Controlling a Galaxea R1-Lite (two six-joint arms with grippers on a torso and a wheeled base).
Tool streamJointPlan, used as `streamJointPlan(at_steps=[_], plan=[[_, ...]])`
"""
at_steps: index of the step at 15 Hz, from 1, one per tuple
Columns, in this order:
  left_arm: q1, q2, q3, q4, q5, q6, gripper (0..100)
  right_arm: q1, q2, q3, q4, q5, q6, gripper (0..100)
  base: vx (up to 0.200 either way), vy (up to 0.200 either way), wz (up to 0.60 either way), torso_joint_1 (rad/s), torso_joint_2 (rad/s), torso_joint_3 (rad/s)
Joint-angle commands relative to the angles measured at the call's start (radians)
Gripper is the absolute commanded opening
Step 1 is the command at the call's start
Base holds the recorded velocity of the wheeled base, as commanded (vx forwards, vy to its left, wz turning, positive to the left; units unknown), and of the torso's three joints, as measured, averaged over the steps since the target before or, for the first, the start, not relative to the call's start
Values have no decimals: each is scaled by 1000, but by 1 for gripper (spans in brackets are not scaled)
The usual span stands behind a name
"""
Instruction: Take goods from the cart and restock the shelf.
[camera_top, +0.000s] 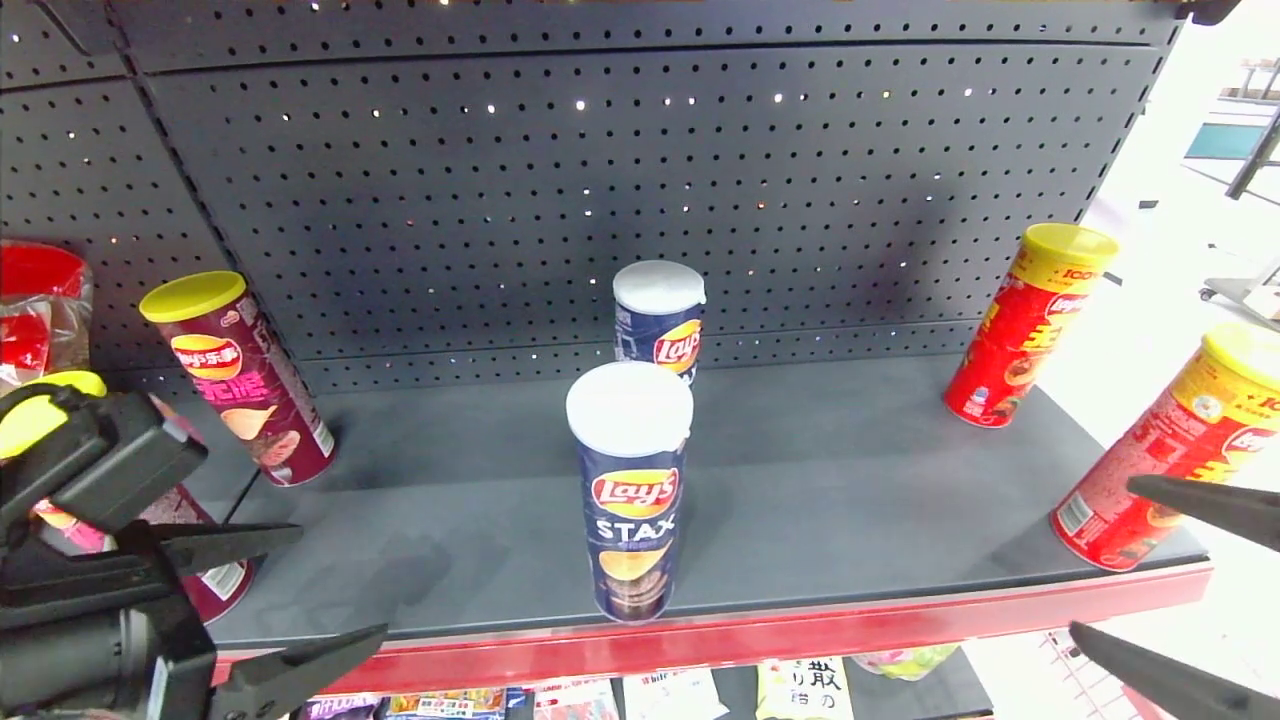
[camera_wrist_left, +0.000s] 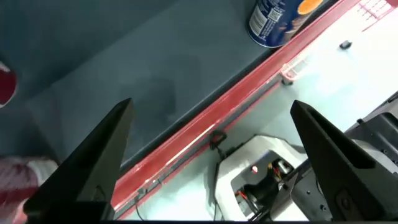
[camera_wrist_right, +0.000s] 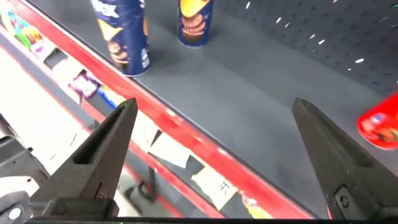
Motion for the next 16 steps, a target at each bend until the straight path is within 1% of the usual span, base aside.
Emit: streamJointPlan(at_steps=[1,3,4,5,6,8,9,12,13,14,16], plan=[[-35,115,-41,1,0,0,100,-25,-270,86,5,-5,0,100,0,0,0,0,0,0],[-58,166,-47,1,6,0,100,-105,-338,94,5,-71,12,100,0,0,0,0,0,0],[-61,191,-53,-1,11,3,100,-152,-359,97,5,-117,29,100,0,0,0,0,0,0],[-75,211,-61,-1,14,9,100,-204,-373,95,5,-164,44,100,0,0,0,0,0,0],[-92,229,-61,-1,17,9,100,-252,-391,99,5,-190,67,100,0,0,0,0,0,0],[-95,270,-78,-1,38,9,100,-312,-459,138,28,-201,98,100,0,0,0,0,0,0],[-95,298,-98,1,40,6,100,-333,-514,143,93,-201,98,100,0,0,0,0,0,0],[-98,373,-152,3,41,5,100,-339,-686,131,316,-206,98,100,0,0,0,0,0,0],[-99,382,-159,3,41,6,100,-339,-710,131,344,-207,98,100,0,0,0,0,0,0],[-115,408,-181,6,41,6,100,-344,-730,125,379,-246,101,100,0,0,0,0,0,0],[-128,444,-205,6,40,5,100,-344,-730,131,387,-261,115,100,0,0,0,0,0,0]])
